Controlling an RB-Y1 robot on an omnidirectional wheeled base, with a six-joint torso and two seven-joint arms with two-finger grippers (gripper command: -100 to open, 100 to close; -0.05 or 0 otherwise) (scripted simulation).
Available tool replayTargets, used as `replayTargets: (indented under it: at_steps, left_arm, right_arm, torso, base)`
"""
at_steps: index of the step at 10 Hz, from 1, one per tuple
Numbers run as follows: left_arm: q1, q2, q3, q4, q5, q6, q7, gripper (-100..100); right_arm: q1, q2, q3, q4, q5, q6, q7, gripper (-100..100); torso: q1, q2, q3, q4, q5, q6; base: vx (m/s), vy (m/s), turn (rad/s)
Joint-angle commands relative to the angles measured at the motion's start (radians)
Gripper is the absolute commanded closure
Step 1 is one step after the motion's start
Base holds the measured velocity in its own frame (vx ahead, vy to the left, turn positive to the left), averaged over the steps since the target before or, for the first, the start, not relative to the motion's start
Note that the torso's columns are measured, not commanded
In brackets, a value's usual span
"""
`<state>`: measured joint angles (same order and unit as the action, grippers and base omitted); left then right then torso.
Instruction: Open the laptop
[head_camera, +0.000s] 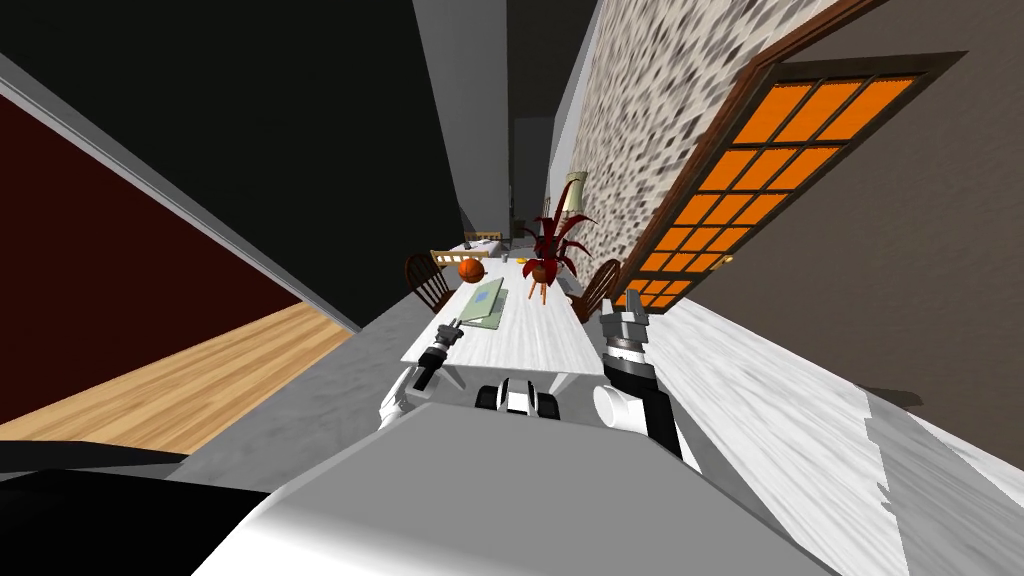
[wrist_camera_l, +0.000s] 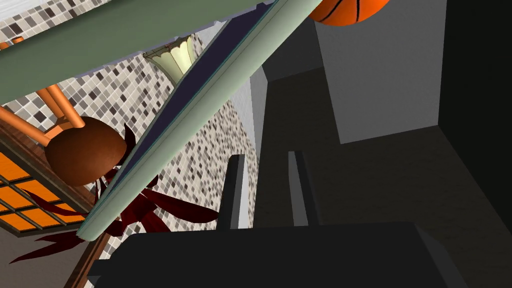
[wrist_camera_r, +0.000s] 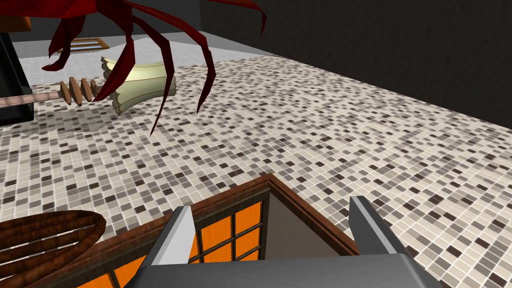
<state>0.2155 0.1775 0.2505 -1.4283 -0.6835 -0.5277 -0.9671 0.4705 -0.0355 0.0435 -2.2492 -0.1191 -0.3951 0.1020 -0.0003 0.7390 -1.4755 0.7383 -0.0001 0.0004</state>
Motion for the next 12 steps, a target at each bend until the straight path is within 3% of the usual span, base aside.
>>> replayTargets:
  at_steps: [1,7,8,9,12]
  left_arm:
    - [-0.014,0.047,-0.009,-0.031,0.0,0.063,0.061,-100]
    - [-0.048,0.146,-0.025,-0.09,-0.003,0.185,0.17,-100]
    - [-0.045,0.141,-0.024,-0.085,-0.002,0.173,0.161,-100]
    - [-0.045,0.143,-0.024,-0.087,-0.002,0.178,0.166,0]
    - [-0.045,0.143,-0.024,-0.087,-0.002,0.177,0.165,0]
  right_arm:
    - [0.0,0.0,0.0,0.0,0.0,0.0,0.0,0]
    - [0.0,0.0,0.0,0.0,0.0,0.0,0.0,0]
    - [0.0,0.0,0.0,0.0,0.0,0.0,0.0,0]
    - [0.0,0.0,0.0,0.0,0.0,0.0,0.0,0]
    - [0.0,0.0,0.0,0.0,0.0,0.0,0.0,0]
  torso:
    - [0.0,0.001,0.001,0.0,0.0,0.0]
    - [0.0,-0.002,-0.001,-0.001,0.0,0.0]
    - [0.0,-0.001,-0.001,0.0,0.0,0.0]
    - [0.001,-0.002,-0.001,-0.001,0.0,-0.001]
    - [0.001,-0.001,-0.001,0.0,0.0,0.0]
  base:
    - [-0.075,-0.032,-0.06]
    - [-0.055,-0.028,-0.053]
    - [-0.022,-0.01,-0.013]
    - [0.0,0.0,0.0]
    - [0.0,0.0,0.0]
